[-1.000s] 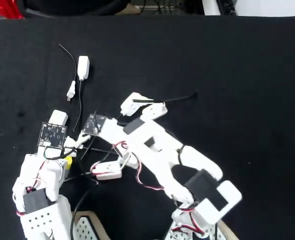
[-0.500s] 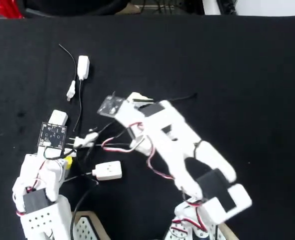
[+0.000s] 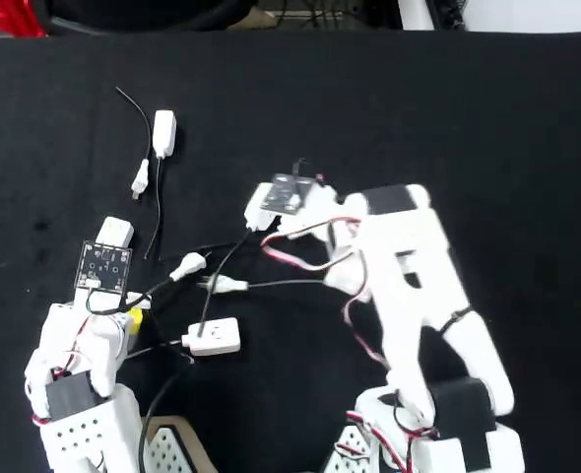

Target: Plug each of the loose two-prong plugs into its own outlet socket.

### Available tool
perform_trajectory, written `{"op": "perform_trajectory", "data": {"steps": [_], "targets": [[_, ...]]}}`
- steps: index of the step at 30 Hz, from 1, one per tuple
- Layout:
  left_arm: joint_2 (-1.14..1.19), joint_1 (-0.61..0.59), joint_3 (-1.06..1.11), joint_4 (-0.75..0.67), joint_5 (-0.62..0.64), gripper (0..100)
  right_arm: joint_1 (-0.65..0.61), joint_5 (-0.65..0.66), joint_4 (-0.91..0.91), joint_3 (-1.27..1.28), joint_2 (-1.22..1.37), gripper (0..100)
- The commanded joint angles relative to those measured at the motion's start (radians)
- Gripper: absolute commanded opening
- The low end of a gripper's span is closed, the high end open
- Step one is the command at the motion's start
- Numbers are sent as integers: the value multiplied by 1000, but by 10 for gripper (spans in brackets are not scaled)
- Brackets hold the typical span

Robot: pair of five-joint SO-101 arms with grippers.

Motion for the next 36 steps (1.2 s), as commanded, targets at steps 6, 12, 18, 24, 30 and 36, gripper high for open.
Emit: {"op": "perform_trajectory", "data": {"steps": [6, 12, 18, 24, 30, 36], "targets": [[-6, -2, 16, -26, -12, 274, 272, 226, -8, -67, -38, 14], [-6, -2, 18, -25, -12, 274, 222, 229, -75, -51, -44, 158], [-6, -2, 18, -25, -12, 274, -54, 141, -52, -1, -45, 218], [-6, -2, 18, -25, -12, 274, -345, 20, -196, 93, -38, 218], [-6, -2, 19, -25, -12, 274, -454, -34, -439, 234, -36, 218], [-6, -2, 19, -25, -12, 274, -430, -35, -594, 321, -36, 218]]}}
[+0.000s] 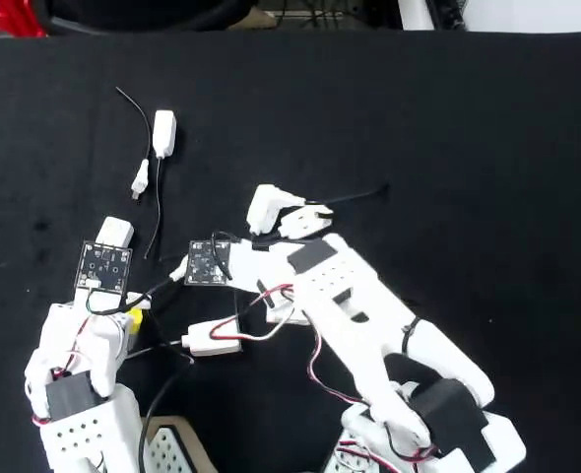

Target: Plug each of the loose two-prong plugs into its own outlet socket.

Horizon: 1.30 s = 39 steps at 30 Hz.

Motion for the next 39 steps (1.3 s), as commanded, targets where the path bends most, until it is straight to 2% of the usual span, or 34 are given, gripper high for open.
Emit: {"op": "perform_trajectory", "data": {"steps": [1, 4, 9, 14, 18, 21, 27, 30, 36, 39], "targets": [[-6, -2, 18, -25, -12, 275, 6, -8, -92, 33, -30, 217], [-6, -2, 18, -25, -12, 275, 14, -6, -121, 51, -28, 188], [-6, -2, 18, -25, -12, 275, 23, -12, -126, 53, -4, 18], [-6, -1, -5, -17, -12, 275, 37, -34, -130, 8, 87, 11], [-2, 47, -79, 21, -38, 275, 141, -109, -60, -96, 97, 11], [0, 170, -151, 68, -86, 275, 215, -117, 112, -208, 87, 11], [126, 429, -160, -3, -209, 275, 311, -126, 316, -292, 16, 11], [258, 512, -228, -3, -212, 275, 390, -187, 382, -323, -82, 11], [600, 661, -453, 5, -213, 273, 502, -198, 497, -372, -219, 11], [804, 746, -521, 5, -284, 271, 525, -236, 493, -371, -219, 11]]}}
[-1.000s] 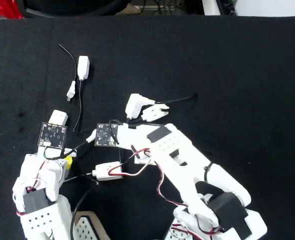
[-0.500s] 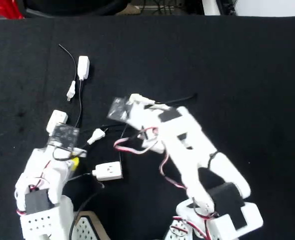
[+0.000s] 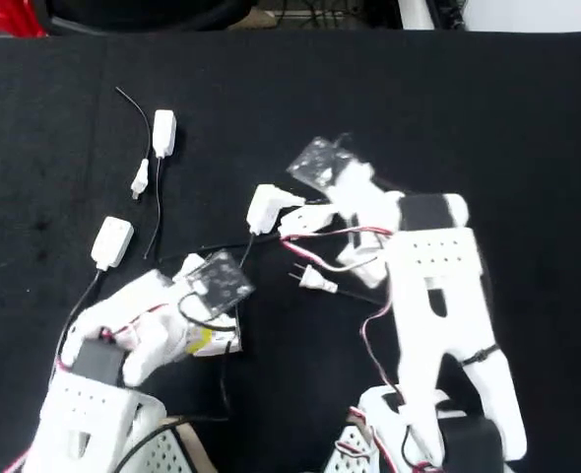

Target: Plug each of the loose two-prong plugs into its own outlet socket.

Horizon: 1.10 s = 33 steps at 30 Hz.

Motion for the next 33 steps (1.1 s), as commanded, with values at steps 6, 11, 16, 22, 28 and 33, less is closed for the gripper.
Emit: {"op": "perform_trajectory", "data": {"steps": [6, 11, 16, 22, 28, 33], "targets": [[433, 156, -111, -83, -226, 265, 37, -32, -26, -10, -35, 11], [488, 156, -58, -224, -275, 247, 37, -71, -98, 53, -35, 11], [494, 159, -44, -253, -272, 245, 37, -74, -123, 70, -35, 11], [491, 116, -67, -315, -273, 241, 35, -74, -137, 68, -10, 11], [483, 68, -117, -267, -272, 134, 35, -74, -164, 24, 108, 11], [483, 74, -193, -109, -270, 95, 35, -74, -160, -28, 189, 13]]}}
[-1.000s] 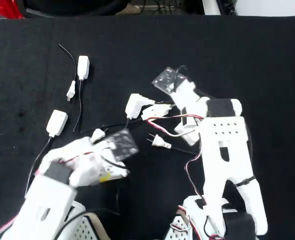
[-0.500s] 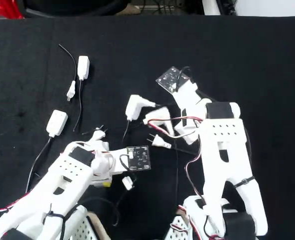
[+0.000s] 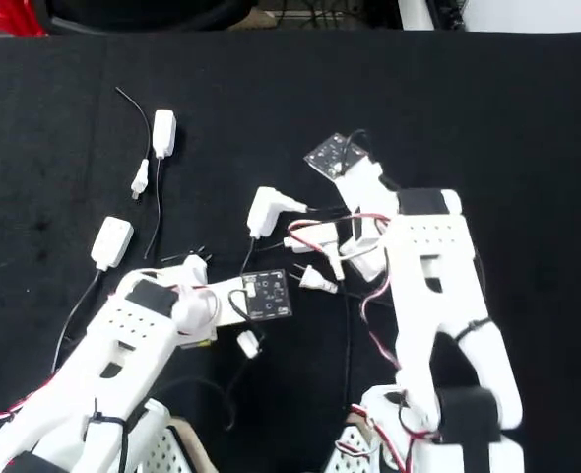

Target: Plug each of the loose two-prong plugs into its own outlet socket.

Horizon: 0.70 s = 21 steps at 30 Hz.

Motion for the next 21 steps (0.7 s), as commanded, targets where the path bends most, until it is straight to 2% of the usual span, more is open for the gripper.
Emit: {"op": "perform_trajectory", "data": {"steps": [1, 8, 11, 16, 18, 21], "targets": [[-9, -2, -93, 106, -2, 102, 11, -5, -12, -73, 30, 14], [2, -8, -183, 258, 87, 130, 11, -5, -15, -74, 44, 14], [3, -41, -180, 187, 87, 130, 11, -5, -15, -74, 45, 13], [5, -97, -127, -25, 81, 131, 11, -5, -15, -74, 47, 13], [5, -94, -114, -25, 81, 131, 11, -5, -17, -74, 47, 13], [3, -90, -127, 86, 92, 128, 11, -5, -17, -74, 48, 13]]}}
